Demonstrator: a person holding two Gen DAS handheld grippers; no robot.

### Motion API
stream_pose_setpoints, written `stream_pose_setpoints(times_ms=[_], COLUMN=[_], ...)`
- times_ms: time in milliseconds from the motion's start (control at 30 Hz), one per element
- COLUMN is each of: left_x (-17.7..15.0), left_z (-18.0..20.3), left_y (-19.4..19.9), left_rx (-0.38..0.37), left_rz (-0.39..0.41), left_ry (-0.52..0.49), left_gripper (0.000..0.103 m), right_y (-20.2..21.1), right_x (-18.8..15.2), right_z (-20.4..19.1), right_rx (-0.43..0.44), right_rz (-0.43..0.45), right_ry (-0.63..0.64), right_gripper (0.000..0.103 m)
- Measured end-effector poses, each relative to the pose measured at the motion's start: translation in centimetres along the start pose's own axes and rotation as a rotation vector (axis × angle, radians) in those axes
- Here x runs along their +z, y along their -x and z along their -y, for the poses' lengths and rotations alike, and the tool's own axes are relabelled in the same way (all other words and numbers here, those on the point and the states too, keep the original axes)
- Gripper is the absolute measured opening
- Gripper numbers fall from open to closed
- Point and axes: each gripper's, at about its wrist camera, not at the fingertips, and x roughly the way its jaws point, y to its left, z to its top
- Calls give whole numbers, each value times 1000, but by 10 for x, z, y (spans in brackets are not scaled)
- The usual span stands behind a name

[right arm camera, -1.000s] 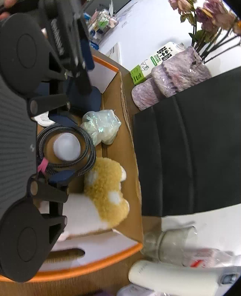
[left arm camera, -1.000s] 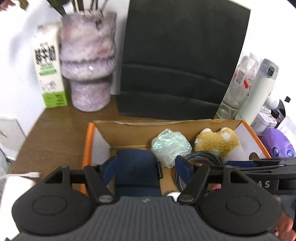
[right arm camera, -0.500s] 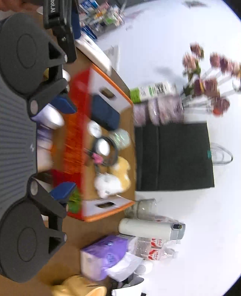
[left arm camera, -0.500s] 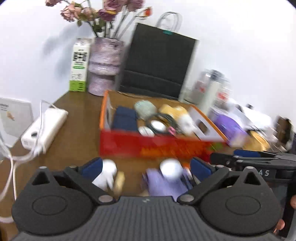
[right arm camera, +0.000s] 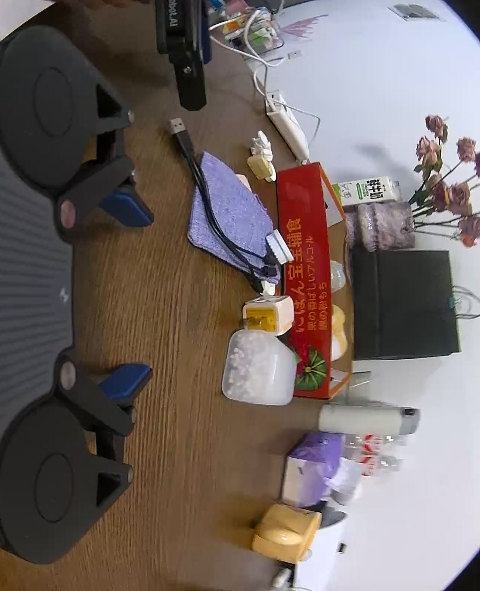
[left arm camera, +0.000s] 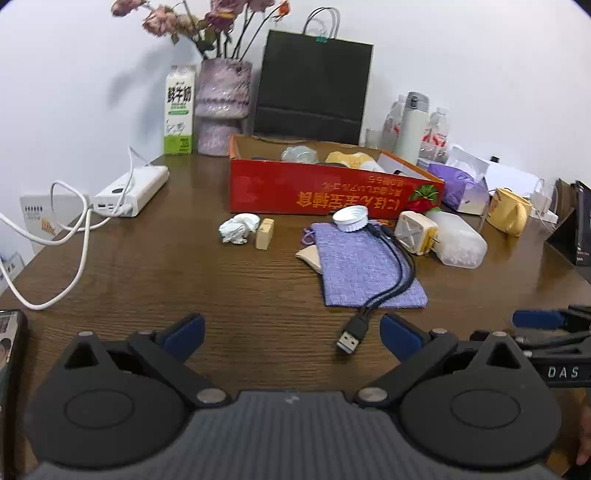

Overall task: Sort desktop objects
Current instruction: 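Carry both white round items into the red box and release them, then grasp the clear cotton-swab box with the right tool while the left tool grasps the white tissue item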

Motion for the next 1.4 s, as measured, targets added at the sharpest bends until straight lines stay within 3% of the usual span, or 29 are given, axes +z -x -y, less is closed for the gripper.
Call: stream_pose_setpoints(times_ms=[100,267,367,533,633,767,833,933,1100,1233,1333,1400], left_x=[-3,-10,-11,-9,-4,17,29,46,62,65,66,67], left_z=[2,6,3,-7,-3,9,9,5,-8,-15,-20,-21], left_y=[-3,-4,-1,-7,-7,-7,-17,-47,-93,-110,-120,-125], left_rx=[16,7,1,-5,8,60,30,-26,-35,-28,-29,-28], left_rz=[-3,-14,6,-36,-40,88,113,48,-53,-73,-88,-88], left_ry=[7,-15,9,77,54,-63,-80,-44,50,88,104,112], left_gripper=[103,103,103,103,103,102,90,75,65,59,44,43], right_y=[4,3,4,4,3,-6,-8,-12,-29,-54,-75,-86], right_x=[-1,0,0,0,0,4,6,15,46,68,80,86], right_z=[-2,4,4,5,7,8,12,19,36,53,59,61], right_rx=[-33,-43,-43,-41,-41,-57,-48,-22,-88,-106,-107,-96], right_rz=[39,60,69,74,73,9,10,15,49,37,28,21], right_ry=[-2,-30,-33,-43,-47,-64,-82,-102,-91,-114,-116,-115], right_gripper=[89,89,89,89,89,89,89,88,84,82,77,76])
